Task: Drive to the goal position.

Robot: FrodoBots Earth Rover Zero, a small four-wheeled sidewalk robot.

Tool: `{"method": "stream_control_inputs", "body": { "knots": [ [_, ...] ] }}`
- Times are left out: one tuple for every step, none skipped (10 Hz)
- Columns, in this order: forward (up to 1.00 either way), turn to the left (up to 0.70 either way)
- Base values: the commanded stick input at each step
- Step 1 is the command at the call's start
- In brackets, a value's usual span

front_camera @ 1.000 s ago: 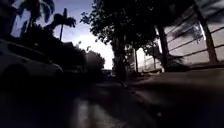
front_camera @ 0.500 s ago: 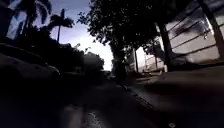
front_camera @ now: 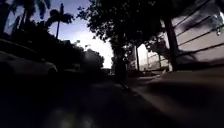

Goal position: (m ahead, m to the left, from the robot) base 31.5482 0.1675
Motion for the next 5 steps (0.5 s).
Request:
{"method": "stream_control_inputs", "body": {
  "knots": [
    [0.7,0.0],
    [0.7,0.0],
    [0.7,0.0],
    [0.7,0.0],
    [0.7,0.0]
  ]
}}
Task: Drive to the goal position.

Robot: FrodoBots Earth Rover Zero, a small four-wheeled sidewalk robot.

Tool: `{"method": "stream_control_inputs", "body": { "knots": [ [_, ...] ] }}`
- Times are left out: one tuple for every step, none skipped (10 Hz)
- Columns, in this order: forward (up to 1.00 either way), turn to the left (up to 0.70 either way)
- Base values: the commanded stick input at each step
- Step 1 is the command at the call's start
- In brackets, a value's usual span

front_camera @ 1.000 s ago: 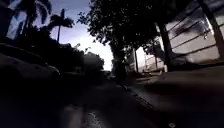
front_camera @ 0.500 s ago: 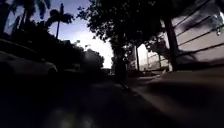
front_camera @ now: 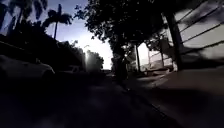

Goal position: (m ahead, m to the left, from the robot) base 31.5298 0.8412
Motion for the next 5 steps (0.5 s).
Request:
{"method": "stream_control_inputs", "body": {
  "knots": [
    [0.7,0.0],
    [0.7,0.0],
    [0.7,0.0],
    [0.7,-0.11],
    [0.7,-0.15]
  ]
}}
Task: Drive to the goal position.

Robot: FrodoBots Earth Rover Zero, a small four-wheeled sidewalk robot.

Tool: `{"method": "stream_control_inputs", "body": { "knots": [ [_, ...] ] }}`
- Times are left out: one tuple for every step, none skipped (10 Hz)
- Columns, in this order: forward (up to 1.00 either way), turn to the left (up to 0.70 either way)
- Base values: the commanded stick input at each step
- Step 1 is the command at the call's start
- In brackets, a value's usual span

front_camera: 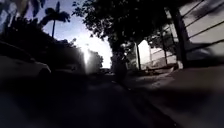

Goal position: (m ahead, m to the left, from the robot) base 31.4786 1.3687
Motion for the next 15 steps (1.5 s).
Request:
{"method": "stream_control_inputs", "body": {
  "knots": [
    [0.7,-0.05],
    [0.7,0.0],
    [0.7,0.0],
    [0.7,0.0],
    [0.7,0.0],
    [0.7,0.0],
    [0.7,0.0],
    [0.7,0.0],
    [0.7,0.0],
    [0.7,0.0],
    [0.7,0.0],
    [0.7,0.0],
    [0.7,0.0],
    [0.7,0.0],
    [0.7,0.0]
  ]
}}
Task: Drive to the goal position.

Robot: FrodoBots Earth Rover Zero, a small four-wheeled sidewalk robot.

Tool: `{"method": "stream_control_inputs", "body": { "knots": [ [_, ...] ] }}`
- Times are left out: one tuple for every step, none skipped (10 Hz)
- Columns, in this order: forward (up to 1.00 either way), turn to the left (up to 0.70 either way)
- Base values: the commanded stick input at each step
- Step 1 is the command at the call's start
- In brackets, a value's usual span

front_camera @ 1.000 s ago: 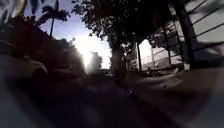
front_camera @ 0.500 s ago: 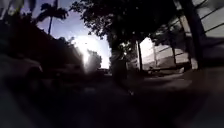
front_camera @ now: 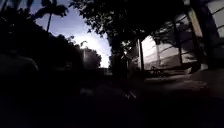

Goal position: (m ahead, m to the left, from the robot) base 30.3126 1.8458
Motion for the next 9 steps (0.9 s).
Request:
{"method": "stream_control_inputs", "body": {
  "knots": [
    [0.7,0.0],
    [0.7,0.05],
    [0.7,0.08],
    [0.7,0.1],
    [0.7,0.11],
    [0.7,0.11],
    [0.7,0.06],
    [0.7,0.01],
    [0.7,0.0]
  ]
}}
